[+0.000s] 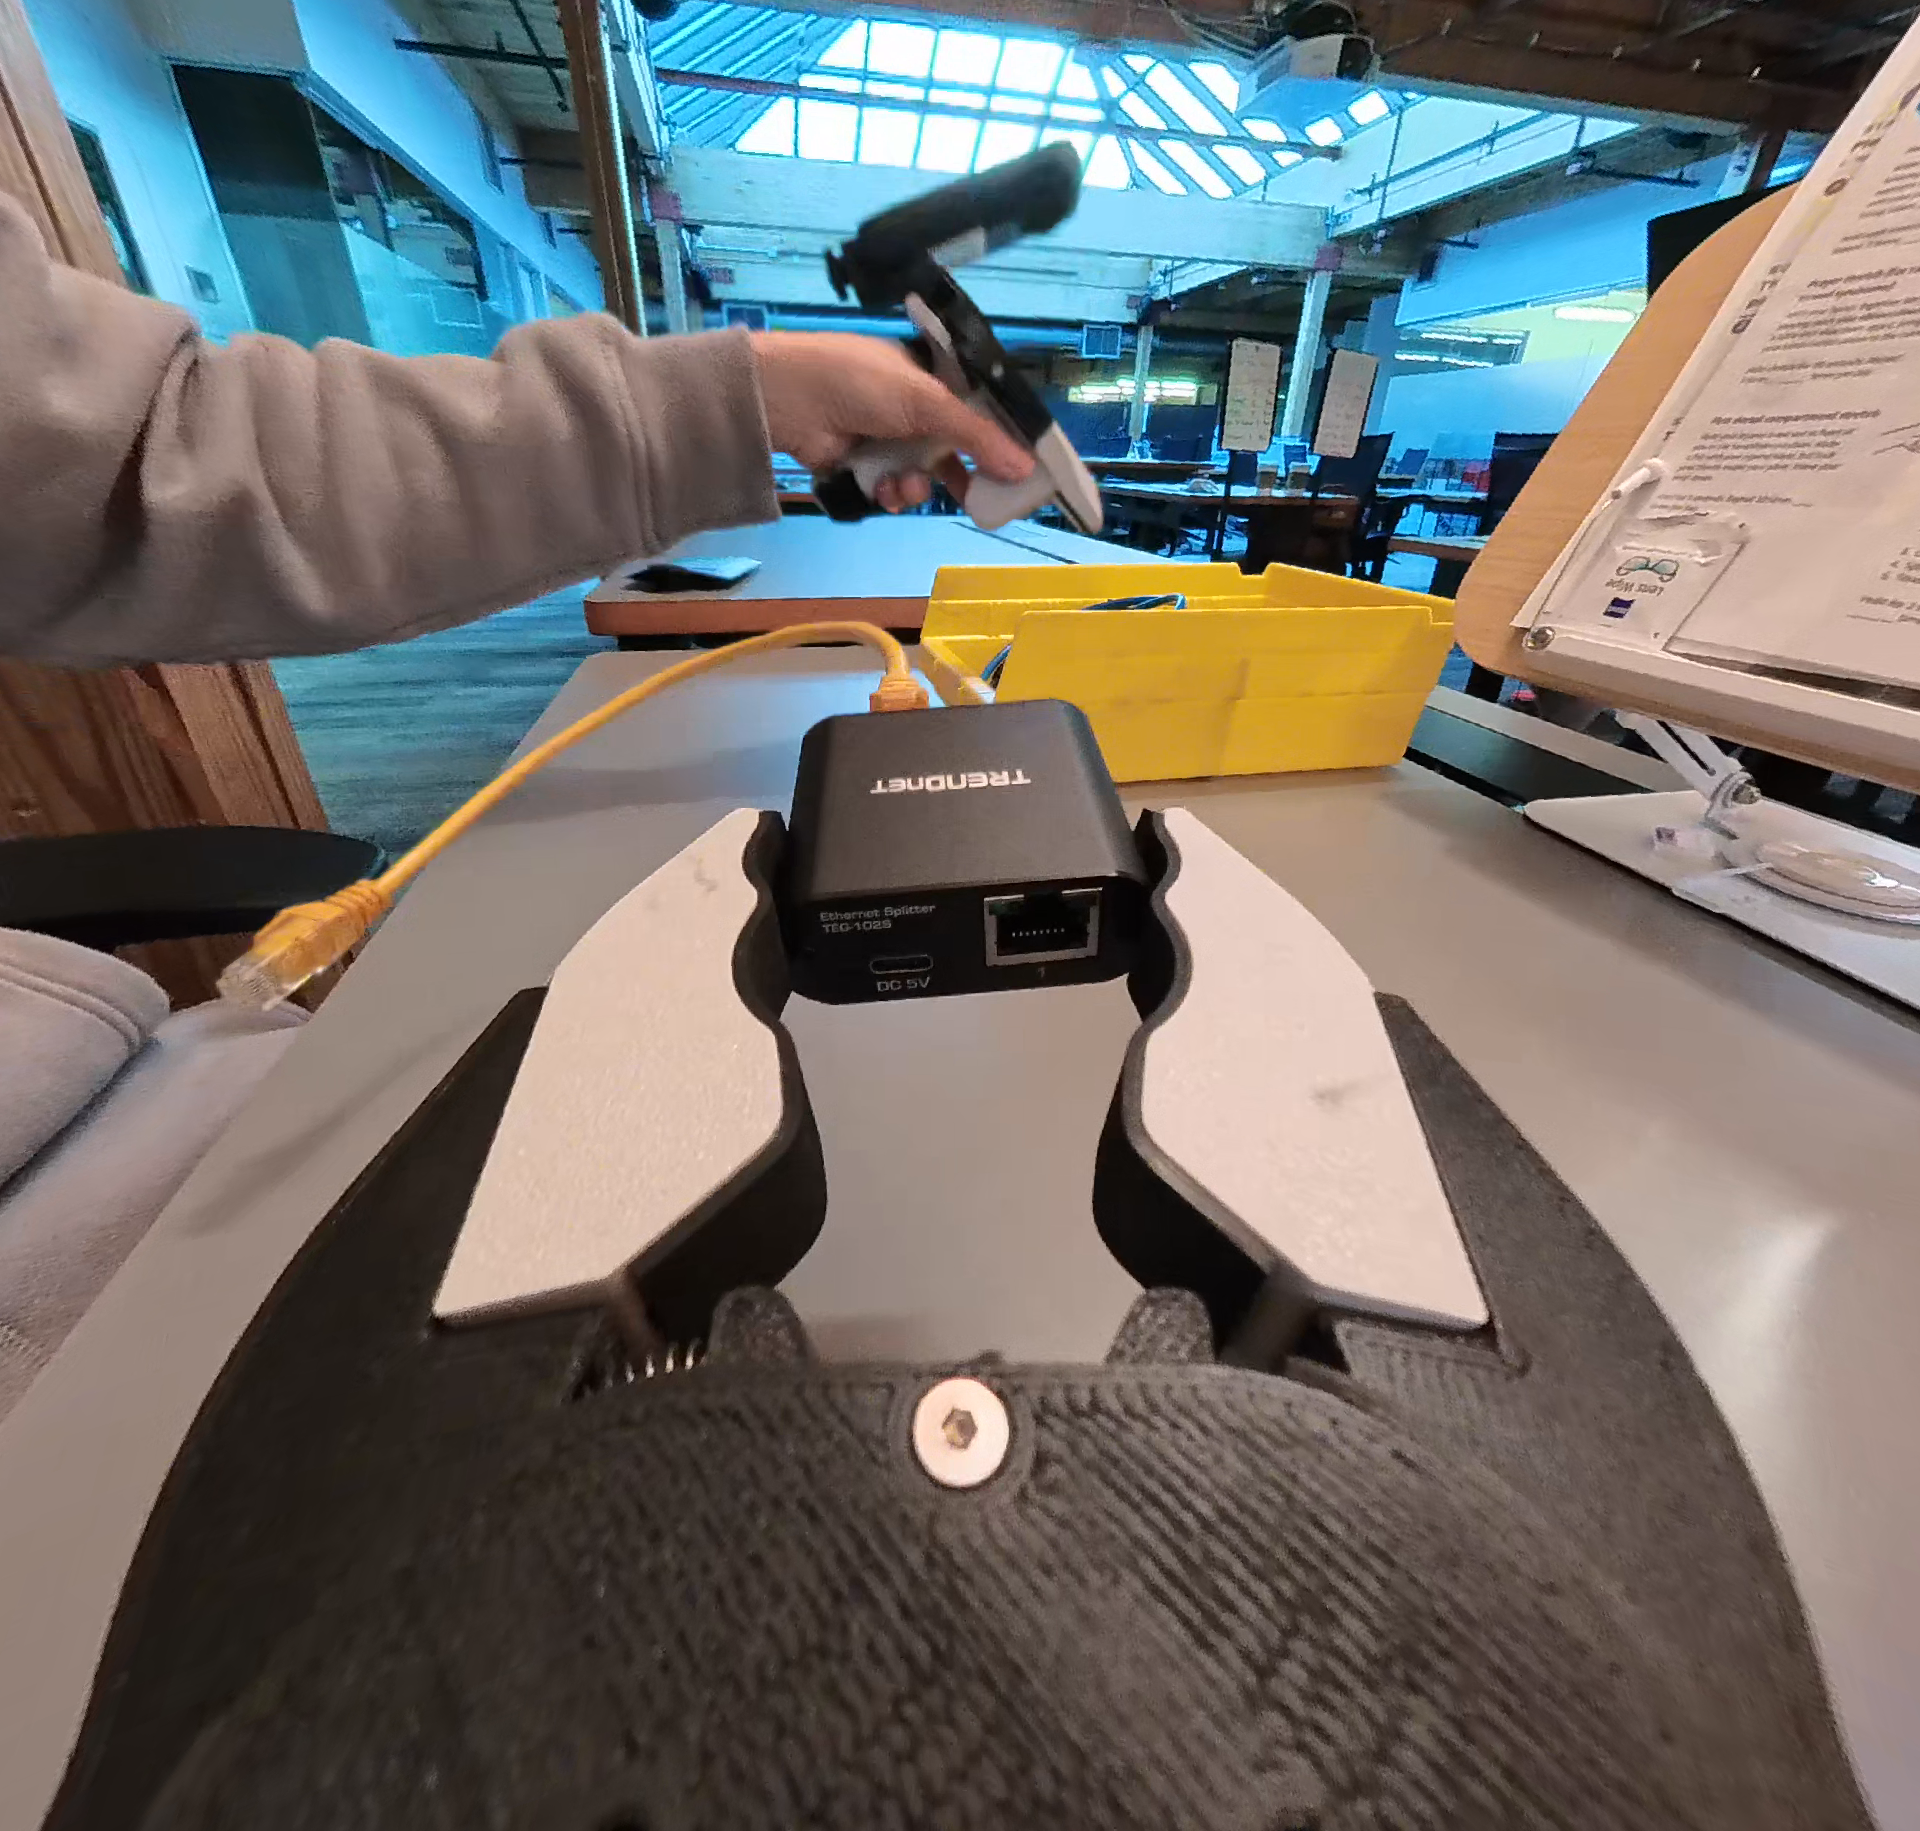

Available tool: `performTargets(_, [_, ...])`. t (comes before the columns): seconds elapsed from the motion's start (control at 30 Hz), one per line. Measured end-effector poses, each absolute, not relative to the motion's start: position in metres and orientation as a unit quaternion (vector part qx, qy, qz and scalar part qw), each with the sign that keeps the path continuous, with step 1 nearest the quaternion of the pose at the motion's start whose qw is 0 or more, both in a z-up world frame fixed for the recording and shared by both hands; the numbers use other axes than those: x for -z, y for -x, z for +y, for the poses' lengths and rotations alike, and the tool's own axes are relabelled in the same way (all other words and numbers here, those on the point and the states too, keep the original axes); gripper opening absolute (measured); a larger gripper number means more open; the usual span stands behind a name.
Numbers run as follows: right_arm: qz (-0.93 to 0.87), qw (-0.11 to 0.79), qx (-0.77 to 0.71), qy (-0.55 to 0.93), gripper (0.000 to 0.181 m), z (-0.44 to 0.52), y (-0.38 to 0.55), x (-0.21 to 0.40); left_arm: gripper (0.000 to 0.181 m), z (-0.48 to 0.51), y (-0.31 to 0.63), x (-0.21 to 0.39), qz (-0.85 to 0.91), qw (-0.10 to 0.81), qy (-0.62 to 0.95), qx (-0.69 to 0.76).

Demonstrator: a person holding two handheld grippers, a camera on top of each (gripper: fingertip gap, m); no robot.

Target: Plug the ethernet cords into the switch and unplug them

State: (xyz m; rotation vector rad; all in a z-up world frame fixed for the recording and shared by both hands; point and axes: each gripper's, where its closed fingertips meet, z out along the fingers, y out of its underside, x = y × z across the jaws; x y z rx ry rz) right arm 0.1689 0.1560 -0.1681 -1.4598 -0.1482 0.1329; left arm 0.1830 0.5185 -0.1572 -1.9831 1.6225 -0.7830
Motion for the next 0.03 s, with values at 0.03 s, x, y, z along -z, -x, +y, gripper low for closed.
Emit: performTargets(0.03, [-0.069, 0.74, -0.062, 0.667, 0.066, 0.1562, -0.1684, 0.1684, 0.04, 0.5232, -0.1857, 0.1729, 0.594, 0.219, 0.725, 0.27])
